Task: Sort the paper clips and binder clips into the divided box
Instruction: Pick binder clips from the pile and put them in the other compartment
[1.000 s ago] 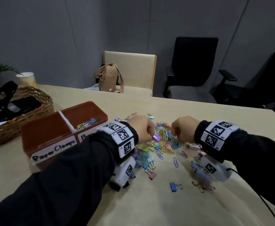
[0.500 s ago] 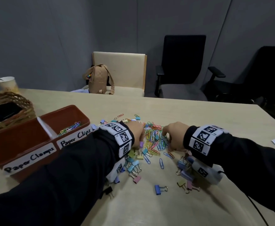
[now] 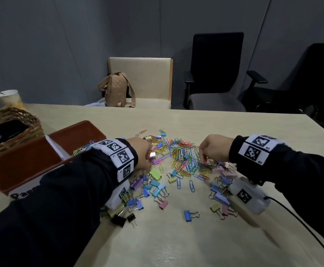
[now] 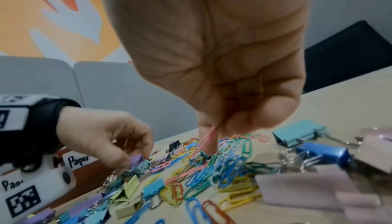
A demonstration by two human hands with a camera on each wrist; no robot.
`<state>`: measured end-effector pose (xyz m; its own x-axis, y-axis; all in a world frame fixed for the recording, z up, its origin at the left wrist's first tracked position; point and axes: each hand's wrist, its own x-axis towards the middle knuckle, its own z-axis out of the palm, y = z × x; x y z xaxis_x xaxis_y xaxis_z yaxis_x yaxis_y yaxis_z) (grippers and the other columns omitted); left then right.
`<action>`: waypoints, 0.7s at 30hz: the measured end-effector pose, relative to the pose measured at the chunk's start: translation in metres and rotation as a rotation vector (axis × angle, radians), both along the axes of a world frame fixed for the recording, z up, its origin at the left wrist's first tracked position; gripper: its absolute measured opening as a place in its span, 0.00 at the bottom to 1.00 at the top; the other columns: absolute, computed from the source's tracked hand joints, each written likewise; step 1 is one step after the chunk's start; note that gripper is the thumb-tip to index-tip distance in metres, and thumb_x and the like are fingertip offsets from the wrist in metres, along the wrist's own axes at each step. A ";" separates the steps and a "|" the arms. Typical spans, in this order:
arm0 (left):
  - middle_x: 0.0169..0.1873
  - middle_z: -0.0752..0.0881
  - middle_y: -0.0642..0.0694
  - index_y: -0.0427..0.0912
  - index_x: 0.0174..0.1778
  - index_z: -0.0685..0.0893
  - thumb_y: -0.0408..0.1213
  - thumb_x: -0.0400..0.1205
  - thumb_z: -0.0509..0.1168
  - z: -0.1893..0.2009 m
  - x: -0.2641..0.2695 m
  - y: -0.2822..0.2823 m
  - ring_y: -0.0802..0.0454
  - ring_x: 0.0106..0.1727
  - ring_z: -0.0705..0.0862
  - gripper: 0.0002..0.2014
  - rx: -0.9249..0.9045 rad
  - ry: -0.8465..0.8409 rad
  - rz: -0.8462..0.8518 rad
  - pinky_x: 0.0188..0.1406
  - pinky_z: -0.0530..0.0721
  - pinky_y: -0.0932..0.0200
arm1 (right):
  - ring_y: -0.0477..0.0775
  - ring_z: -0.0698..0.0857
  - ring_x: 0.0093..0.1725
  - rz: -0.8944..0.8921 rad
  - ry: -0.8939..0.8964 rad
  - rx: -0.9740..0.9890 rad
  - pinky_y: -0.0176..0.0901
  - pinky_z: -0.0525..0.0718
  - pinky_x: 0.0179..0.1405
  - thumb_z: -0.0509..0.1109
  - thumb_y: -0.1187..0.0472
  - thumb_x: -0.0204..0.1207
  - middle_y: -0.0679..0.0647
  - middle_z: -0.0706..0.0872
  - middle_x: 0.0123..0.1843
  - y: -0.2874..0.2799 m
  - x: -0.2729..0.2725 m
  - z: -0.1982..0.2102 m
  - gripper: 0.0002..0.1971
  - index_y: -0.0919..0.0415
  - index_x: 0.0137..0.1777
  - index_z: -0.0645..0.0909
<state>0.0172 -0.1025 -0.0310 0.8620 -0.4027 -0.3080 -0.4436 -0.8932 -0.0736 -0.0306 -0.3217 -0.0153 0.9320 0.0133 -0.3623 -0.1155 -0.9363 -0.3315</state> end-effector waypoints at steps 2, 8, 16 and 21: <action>0.51 0.84 0.49 0.46 0.55 0.82 0.44 0.78 0.68 0.000 -0.003 -0.003 0.50 0.50 0.81 0.12 -0.027 -0.006 -0.028 0.41 0.76 0.59 | 0.50 0.73 0.21 -0.105 -0.015 0.089 0.33 0.72 0.21 0.58 0.73 0.72 0.54 0.77 0.22 -0.002 0.001 0.001 0.18 0.59 0.25 0.80; 0.41 0.86 0.53 0.47 0.44 0.87 0.44 0.79 0.68 -0.001 -0.018 -0.040 0.54 0.46 0.85 0.05 -0.254 0.050 -0.111 0.45 0.84 0.58 | 0.51 0.70 0.15 -0.435 0.225 0.807 0.31 0.69 0.13 0.51 0.71 0.65 0.60 0.72 0.27 -0.019 0.003 0.005 0.10 0.65 0.25 0.68; 0.33 0.80 0.48 0.45 0.35 0.81 0.46 0.75 0.74 -0.013 -0.017 -0.068 0.49 0.36 0.79 0.10 -0.077 0.044 -0.146 0.40 0.85 0.54 | 0.46 0.64 0.16 -0.354 0.113 0.666 0.31 0.61 0.13 0.70 0.57 0.79 0.51 0.73 0.22 -0.036 0.005 -0.010 0.11 0.60 0.39 0.75; 0.33 0.77 0.46 0.46 0.33 0.79 0.38 0.75 0.71 -0.017 -0.014 -0.063 0.47 0.36 0.75 0.08 -0.105 0.045 -0.124 0.36 0.80 0.55 | 0.44 0.80 0.31 -0.055 -0.107 0.010 0.35 0.74 0.27 0.79 0.58 0.70 0.46 0.86 0.33 -0.028 0.002 -0.013 0.05 0.55 0.39 0.85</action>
<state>0.0035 -0.1653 -0.0482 0.7899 -0.5374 -0.2956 -0.5517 -0.8331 0.0401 -0.0286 -0.3493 -0.0286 0.9649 -0.0352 -0.2604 -0.1295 -0.9261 -0.3544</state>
